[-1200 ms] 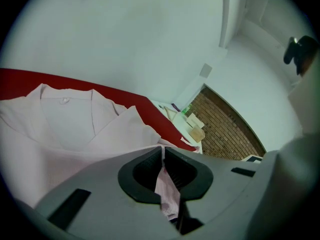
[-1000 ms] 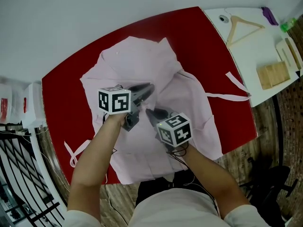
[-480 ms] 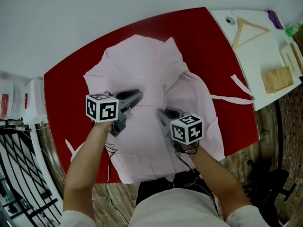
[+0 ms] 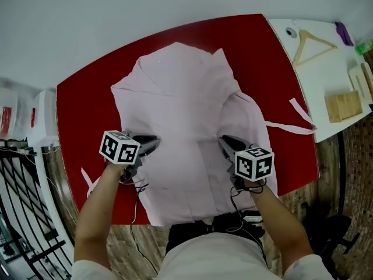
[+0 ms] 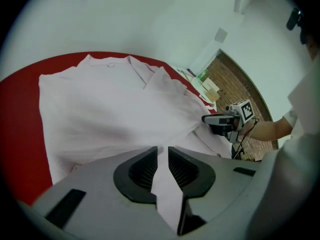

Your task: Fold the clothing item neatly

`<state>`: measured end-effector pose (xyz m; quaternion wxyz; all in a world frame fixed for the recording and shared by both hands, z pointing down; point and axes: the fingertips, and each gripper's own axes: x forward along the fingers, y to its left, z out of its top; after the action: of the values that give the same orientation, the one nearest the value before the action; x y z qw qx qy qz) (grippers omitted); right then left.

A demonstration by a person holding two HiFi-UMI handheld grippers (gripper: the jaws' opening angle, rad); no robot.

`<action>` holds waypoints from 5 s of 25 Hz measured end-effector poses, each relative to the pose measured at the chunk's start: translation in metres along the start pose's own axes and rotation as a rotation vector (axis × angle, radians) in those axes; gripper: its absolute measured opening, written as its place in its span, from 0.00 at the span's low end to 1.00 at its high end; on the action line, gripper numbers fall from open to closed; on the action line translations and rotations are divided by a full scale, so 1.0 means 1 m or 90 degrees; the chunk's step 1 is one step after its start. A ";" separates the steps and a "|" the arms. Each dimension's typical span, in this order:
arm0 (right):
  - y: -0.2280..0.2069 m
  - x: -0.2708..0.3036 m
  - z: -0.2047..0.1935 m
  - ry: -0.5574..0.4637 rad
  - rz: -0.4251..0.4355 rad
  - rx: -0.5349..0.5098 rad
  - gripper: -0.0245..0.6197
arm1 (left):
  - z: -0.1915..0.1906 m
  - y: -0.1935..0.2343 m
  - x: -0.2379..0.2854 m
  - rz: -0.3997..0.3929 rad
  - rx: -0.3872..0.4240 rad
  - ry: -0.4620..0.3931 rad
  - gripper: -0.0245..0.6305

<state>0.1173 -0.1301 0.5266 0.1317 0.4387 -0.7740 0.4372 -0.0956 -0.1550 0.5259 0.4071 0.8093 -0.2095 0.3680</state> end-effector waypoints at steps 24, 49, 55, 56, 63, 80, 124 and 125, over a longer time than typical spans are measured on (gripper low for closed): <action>-0.046 0.057 0.066 0.081 -0.129 -0.197 0.08 | -0.033 0.073 -0.022 0.037 -0.244 -0.106 0.05; 0.033 0.014 0.078 -0.019 -0.060 -0.333 0.08 | -0.073 0.004 -0.128 0.108 -0.272 -0.431 0.05; 0.072 0.023 0.050 -0.005 -0.051 -0.341 0.08 | -0.117 0.004 -0.142 0.104 -0.285 -0.439 0.05; 0.081 0.026 0.044 -0.001 -0.048 -0.342 0.08 | -0.125 0.006 -0.146 0.105 -0.288 -0.439 0.05; 0.159 0.055 0.001 0.021 -0.006 -0.355 0.08 | -0.177 0.021 -0.178 0.114 -0.299 -0.446 0.05; 0.315 0.128 -0.096 0.086 0.099 -0.415 0.08 | -0.283 0.076 -0.236 0.209 -0.334 -0.469 0.07; 0.463 0.223 -0.175 0.135 0.240 -0.781 0.07 | -0.289 0.101 -0.249 0.345 -0.213 -0.438 0.06; 0.464 0.220 -0.172 0.120 0.239 -0.787 0.07 | -0.285 0.097 -0.251 0.350 -0.199 -0.439 0.06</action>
<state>-0.4094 -0.0094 0.4958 0.3489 0.0993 -0.9312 -0.0366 -0.4395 0.0308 0.4957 0.3177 0.7278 -0.5924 0.1357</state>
